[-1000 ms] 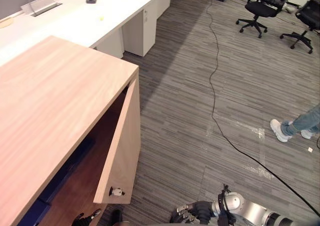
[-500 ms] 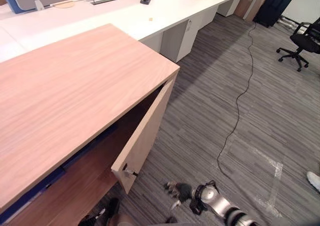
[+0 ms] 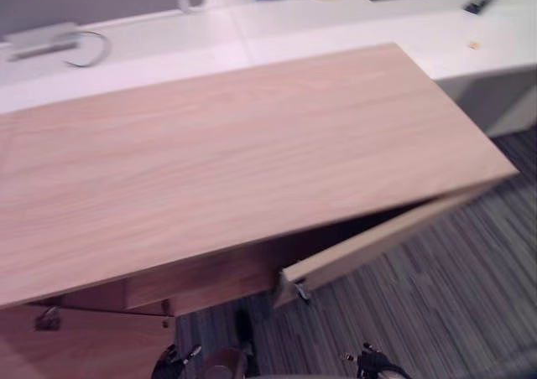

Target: Walk over to the cabinet, pick up the folder, carry it to the office cabinet, place the folder inside the office cabinet, then close the office cabinet door

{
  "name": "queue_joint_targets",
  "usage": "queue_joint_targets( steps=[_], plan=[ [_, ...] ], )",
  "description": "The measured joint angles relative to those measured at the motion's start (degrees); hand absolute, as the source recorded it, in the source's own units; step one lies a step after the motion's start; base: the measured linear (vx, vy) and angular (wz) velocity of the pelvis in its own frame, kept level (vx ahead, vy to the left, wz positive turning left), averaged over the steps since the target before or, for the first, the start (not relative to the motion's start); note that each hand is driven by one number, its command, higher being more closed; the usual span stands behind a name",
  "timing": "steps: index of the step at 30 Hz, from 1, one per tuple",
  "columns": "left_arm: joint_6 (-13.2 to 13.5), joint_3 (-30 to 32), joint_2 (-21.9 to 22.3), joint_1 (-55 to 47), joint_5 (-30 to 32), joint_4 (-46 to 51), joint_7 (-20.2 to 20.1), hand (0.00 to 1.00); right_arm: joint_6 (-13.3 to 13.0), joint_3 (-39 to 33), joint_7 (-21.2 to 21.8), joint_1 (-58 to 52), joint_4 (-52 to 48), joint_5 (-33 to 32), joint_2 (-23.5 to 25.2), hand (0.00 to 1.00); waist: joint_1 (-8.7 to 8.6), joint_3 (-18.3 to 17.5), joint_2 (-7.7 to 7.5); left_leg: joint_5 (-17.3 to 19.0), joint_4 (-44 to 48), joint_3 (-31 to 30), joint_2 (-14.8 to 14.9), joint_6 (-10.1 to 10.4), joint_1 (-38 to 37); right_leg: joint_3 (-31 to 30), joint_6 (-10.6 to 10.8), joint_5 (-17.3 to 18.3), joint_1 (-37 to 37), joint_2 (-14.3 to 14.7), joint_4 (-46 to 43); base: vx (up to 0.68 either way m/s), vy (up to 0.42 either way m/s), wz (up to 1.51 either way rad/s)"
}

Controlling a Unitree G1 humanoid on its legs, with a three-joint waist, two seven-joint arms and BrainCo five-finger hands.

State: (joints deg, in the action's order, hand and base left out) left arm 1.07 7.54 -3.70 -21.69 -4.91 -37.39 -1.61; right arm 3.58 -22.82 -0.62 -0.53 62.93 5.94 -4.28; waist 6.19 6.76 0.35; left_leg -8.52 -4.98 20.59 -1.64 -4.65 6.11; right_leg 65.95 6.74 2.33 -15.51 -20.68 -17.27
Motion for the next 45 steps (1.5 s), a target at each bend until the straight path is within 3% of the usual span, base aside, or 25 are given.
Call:
queue_joint_targets(
  steps=[1, 2, 3, 4, 5, 6, 8, 10, 11, 12, 14, 18, 22, 23, 24, 25, 27, 29, 31, 34, 35, 36, 38, 41, 45],
  plan=[
    [-0.11, -2.37, -1.02, -0.81, -0.48, 0.02, -1.37, 0.0, -0.17, -0.84, 0.01, -0.28, -0.6, 0.05, 0.02, 0.0, -0.38, -0.34, 0.42, 0.96, 0.07, -1.94, -1.64, -0.89, -1.07, -2.01, -1.12, -0.34, 0.23, -4.54, -8.19, 0.15, 0.219, 0.73],
    [-0.14, -3.55, -1.5, -0.87, -0.65, 0.05, -1.85, 0.0, -0.17, -0.88, 0.0, -0.58, -0.96, 0.06, 0.0, 0.0, -0.6, -0.35, 0.61, 1.52, 0.1, -3.35, -2.21, -1.51, -1.57, -5.13, -4.23, -1.09, 1.29, -6.88, -13.03, 0.14, 0.195, 0.87],
    [-0.28, -5.17, -2.42, -0.11, -0.86, -0.05, -2.48, 0.0, -0.16, -0.87, -0.01, -1.41, -1.5, 0.21, 0.82, 0.0, -1.27, -0.57, 1.44, 2.32, 0.62, -6.24, -2.61, -1.67, -2.06, -15.36, -7.26, 0.27, 5.65, -9.17, -20.66, 0.1, 0.132, 0.84],
    [-0.31, -5.51, -2.66, 0.46, -0.99, -0.13, -2.52, 0.0, -0.14, -0.87, 0.01, -1.82, -1.49, 0.32, 1.42, 0.0, -1.67, -0.49, 1.56, 2.61, 1.18, -7.9, -2.58, -1.61, -2.04, -20.56, -6.64, 3.17, 7.48, -8.16, -21.21, 0.1, 0.097, 1.21],
    [-0.05, -5.91, -3.21, 1.22, -1.43, -0.11, -2.54, 0.0, -0.25, -0.96, -0.41, -3.03, -2.86, 0.64, 2.42, 0.0, -2.22, -0.48, 1.44, 3.05, 1.92, -10.74, -2.66, -1.42, -2.26, -31.01, -5.81, 6.76, 10.93, -5.75, -20.4, 0.08, 0.029, 1.28],
    [-0.05, -6.62, -4.04, 1.4, -1.36, -0.32, -2.53, 0.0, -0.11, -0.82, -0.55, -3.28, -3.94, 0.49, 2.39, 0.0, -2.7, -0.29, 1.49, 3.76, 3.3, -13.47, -3.07, -0.9, -2.22, -40.99, -4.03, 8.13, 13.2, -3.48, -18.32, 0.07, 0.004, 1.35],
    [-0.02, -7.17, -4.55, 1.78, -1.38, -0.36, -2.39, 0.0, -0.36, -0.78, -0.79, -3.91, -4.33, -0.26, 2.28, 0.0, -3.82, -0.55, 1.09, 4.75, 5.19, -18.76, -4.23, -0.46, -1.41, -52.24, -2.19, 8.92, 14.6, -1.02, -14.36, 0.0, -0.05, 1.62],
    [0.26, -6.86, -4.62, 2.58, -1.36, -0.4, -2.09, 0.0, -0.12, -0.8, -0.78, -3.58, -3.65, -0.27, 2.52, 0.0, -3.84, -1.11, 0.18, 5.17, 5.86, -22.86, -5.64, -0.42, -0.94, -57.89, -0.56, 8.75, 14.93, 0.21, -9.93, -0.03, -0.116, 1.56],
    [0.71, -5.85, -4.55, 2.38, -1.37, -0.68, -1.64, 0.0, 0.02, -0.71, -0.76, -3.09, -2.43, -0.37, 3.0, 0.0, -3.27, -1.76, -0.82, 4.59, 5.35, -24.57, -6.52, 0.4, -1.1, -59.21, 1.76, 7.48, 15.21, 0.58, -6.6, -0.01, -0.16, 1.0],
    [0.95, -4.69, -4.62, 1.96, -1.37, -1.34, -1.02, 0.0, 0.85, -0.61, -1.22, -2.47, -1.07, -0.54, 3.55, 0.0, -2.77, -2.26, -2.09, 4.02, 4.73, -25.27, -7.02, 1.18, -1.15, -58.84, 4.31, 6.0, 15.92, 0.68, -3.98, -0.01, -0.218, 0.81],
    [1.02, -1.6, -4.42, 1.11, -1.39, -5.2, 0.68, 0.0, 0.84, 0.49, -1.19, -1.75, 0.33, -0.83, 4.21, 0.0, -2.4, -3.14, -4.11, 2.99, 3.45, -26.06, -7.01, 2.65, -1.18, -56.33, 5.48, 5.46, 16.88, 1.25, 0.52, -0.01, -0.264, 0.24],
    [1.17, 3.63, -3.26, 4.1, -2.16, -14.68, 3.57, 0.0, 0.21, 2.84, -0.78, -1.05, 0.38, -2.74, 4.32, 0.0, -2.76, -2.86, -4.1, 2.35, 4.23, -28.2, -3.14, 4.87, -0.02, -53.71, 3.26, 6.08, 13.06, 6.76, 8.35, -0.01, -0.292, 0.12],
    [1.7, 5.92, -2.97, 6.13, -2.74, -18.48, 5.38, 0.0, -1.06, 2.84, -1.34, -1.93, 1.59, -4.95, 3.89, 0.0, -3.66, -1.4, -4.43, 3.01, 5.88, -30.77, 0.54, 6.33, 0.33, -47.61, 0.76, 6.95, 9.54, 10.58, 8.79, -0.07, -0.285, 0.5],
    [1.7, 5.95, -2.98, 6.47, -2.86, -18.52, 5.52, 0.0, -1.16, 2.67, -1.4, -1.96, 1.83, -4.99, 3.77, 0.0, -3.71, -1.25, -4.47, 3.87, 6.69, -28.74, 1.23, 5.7, 0.95, -46.61, 0.26, 6.98, 9.49, 10.68, 8.83, -0.17, -0.224, 0.65],
    [1.71, 5.97, -3.17, 7.32, -3.15, -18.95, 5.7, 0.0, -1.47, 2.29, -1.62, -2.17, 1.97, -5.23, 3.45, 0.0, -3.96, -0.54, -4.68, 5.65, 10.7, -21.18, 2.96, 5.13, 2.68, -44.29, -0.45, 7.28, 9.5, 10.47, 8.94, -0.11, -0.086, 0.83],
    [1.74, 5.99, -3.2, 8.41, -3.64, -19.23, 5.74, 0.0, -1.46, 1.58, -1.75, -2.27, 2.16, -5.28, 2.68, 0.0, -4.01, 0.42, -4.63, 9.93, 20.38, -10.0, 5.99, 5.23, 5.57, -42.15, -0.66, 7.42, 9.21, 9.71, 8.53, -0.07, -0.043, 0.87],
    [1.79, 6.23, -2.85, 8.42, -3.63, -19.29, 5.73, 0.0, -1.48, 1.46, -1.94, -2.52, 2.15, -5.29, 2.01, 0.0, -4.3, 1.02, -4.35, 14.9, 28.75, -2.3, 7.41, 5.22, 5.63, -39.72, -0.19, 7.73, 8.78, 8.65, 7.72, 0.07, 0.07, 0.81],
    [1.92, 6.21, -2.61, 9.16, -3.61, -19.34, 5.67, 0.0, -1.49, -0.47, -1.95, -2.12, 2.14, -5.91, 2.29, 0.0, -4.82, 2.25, -3.49, 16.83, 27.16, -0.8, 6.83, 3.54, 5.79, -37.22, 1.01, 8.71, 8.78, 8.39, 5.79, 0.08, 0.13, 0.86],
    [1.98, 5.97, -3.56, 9.74, -3.52, -19.3, 5.55, 0.0, -1.5, -2.07, -1.86, -1.29, 2.46, -7.06, 3.55, 0.0, -4.24, 3.03, -4.7, 13.75, 22.02, -3.22, 1.65, 2.27, 5.8, -36.2, 0.27, 9.55, 9.53, 6.57, 5.85, 0.05, 0.131, 0.85],
    [2.28, 5.26, -3.36, 10.27, -3.29, -19.25, 5.28, 0.0, -1.5, -4.34, -1.86, -1.25, 2.48, -7.28, 3.66, 0.0, -3.72, 3.53, -4.35, 12.06, 19.0, -5.83, -1.87, 1.69, 5.74, -34.09, 0.13, 9.58, 8.29, 5.31, 6.72, 0.06, 0.103, 0.87],
    [2.24, 5.26, -3.35, 10.09, -2.93, -19.37, 5.2, 0.0, -1.6, -4.73, -1.86, -1.23, 2.36, -7.85, 4.11, 0.0, -3.47, 3.59, -4.32, 10.58, 16.46, -7.08, -3.38, 1.11, 5.12, -32.48, 0.2, 9.4, 7.92, 4.61, 6.63, 0.09, 0.099, 0.89],
    [2.26, 5.04, -3.4, 10.21, -2.32, -19.33, 5.07, 0.0, -1.65, -4.93, -1.85, -1.22, 2.34, -9.36, 4.68, 0.0, -3.81, 3.81, -4.35, 5.96, 8.4, -9.94, -5.12, 0.7, 2.33, -30.67, -1.04, 8.79, 7.67, 4.35, 6.38, 0.09, 0.078, 0.94],
    [2.25, 4.98, -3.72, 10.23, -2.08, -19.37, 5.01, 0.0, -1.71, -5.19, -1.84, -0.78, 2.21, -9.52, 4.88, 0.0, -3.94, 4.2, -4.31, 1.11, -0.41, -12.65, -5.66, 0.65, -0.75, -30.08, -2.13, 8.04, 7.5, 5.29, 6.3, 0.07, 0.0, 0.72],
    [2.23, 5.26, -3.97, 9.78, -1.84, -19.46, 4.93, 0.0, -1.43, -5.27, -1.94, -0.14, 2.66, -9.65, 5.21, 0.0, -4.06, 5.07, -4.6, 0.77, -0.48, -14.76, -4.59, 0.46, -1.4, -30.22, -4.84, 6.17, 6.99, 6.61, 5.07, 0.0, -0.02, 0.34],
    [2.24, 5.47, -3.94, 9.69, -1.01, -20.06, 4.95, 0.0, -1.46, -4.84, -1.99, -0.23, 2.52, -9.81, 5.19, 0.0, -4.35, 5.29, -4.09, 0.84, -0.52, -16.11, -4.0, 0.69, -2.55, -30.31, -5.2, 5.47, 6.22, 6.92, 3.67, -0.02, -0.026, 0.13]
  ],
)
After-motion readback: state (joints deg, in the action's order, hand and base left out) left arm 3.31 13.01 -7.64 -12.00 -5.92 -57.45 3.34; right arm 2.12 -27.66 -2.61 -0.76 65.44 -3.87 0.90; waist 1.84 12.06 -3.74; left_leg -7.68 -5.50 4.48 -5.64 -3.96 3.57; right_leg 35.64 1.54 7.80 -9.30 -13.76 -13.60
